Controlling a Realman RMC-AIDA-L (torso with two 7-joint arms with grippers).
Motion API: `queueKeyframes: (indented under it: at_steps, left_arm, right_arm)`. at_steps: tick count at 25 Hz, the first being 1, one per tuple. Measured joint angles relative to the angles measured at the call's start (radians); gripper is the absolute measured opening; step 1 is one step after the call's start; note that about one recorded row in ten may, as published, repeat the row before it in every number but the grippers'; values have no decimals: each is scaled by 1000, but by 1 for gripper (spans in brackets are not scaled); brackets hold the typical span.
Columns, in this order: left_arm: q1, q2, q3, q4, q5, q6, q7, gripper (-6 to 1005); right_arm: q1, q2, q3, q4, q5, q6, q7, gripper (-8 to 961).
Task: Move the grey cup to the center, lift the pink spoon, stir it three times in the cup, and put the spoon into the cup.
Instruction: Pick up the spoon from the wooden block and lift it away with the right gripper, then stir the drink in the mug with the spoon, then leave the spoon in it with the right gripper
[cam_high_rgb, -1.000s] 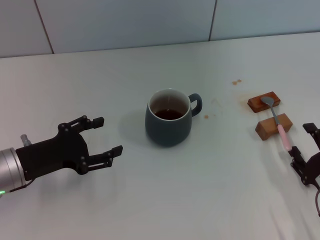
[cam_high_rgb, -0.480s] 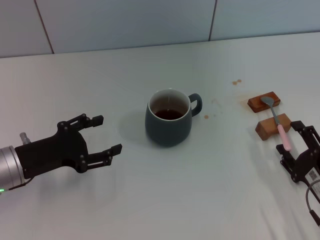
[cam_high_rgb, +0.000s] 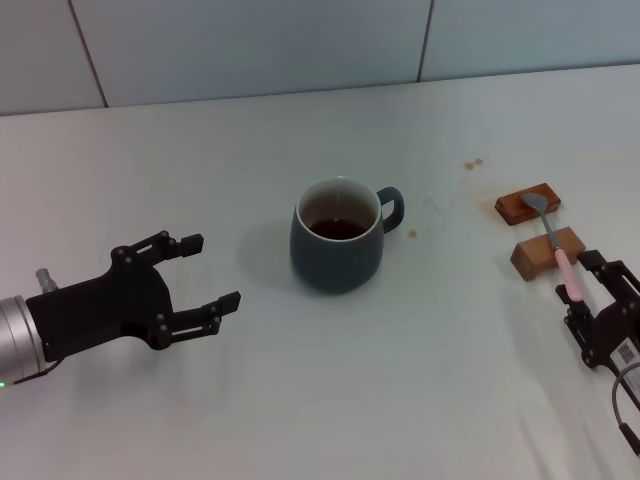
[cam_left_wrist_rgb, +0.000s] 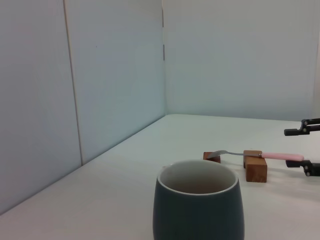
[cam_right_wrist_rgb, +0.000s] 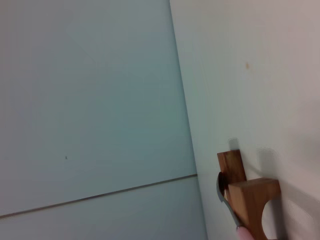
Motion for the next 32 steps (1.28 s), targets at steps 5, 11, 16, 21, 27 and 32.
queueKeyframes:
  at_steps: [5,11,16,21,27,32]
  left_arm:
    - [0,0,0,0,14,0,-2,852]
    - [1,0,-5,2,23,-2,-6,853]
    - [3,0,-1,12,23,-3,-6,852]
    - [4,-1,-2,14,23,-3,-7,852]
    - [4,-2,-3,12,23,-3,-7,852]
    - [4,-2,0,8,23,-6,-8,851]
  right_arm:
    - [0,0,1,-1,1,-5,-11,568]
    - [-11,0,5,-2,4,-16,-25,322]
    - [-26,0,19,-13,10,-65,-73,148]
    - [-41,-4,53,-63,10,-149,-139,106]
    - [-3,-8,68,-315,11,-433,-252,105]
    - [82,-6,42,-732,0,-552,-129,105]
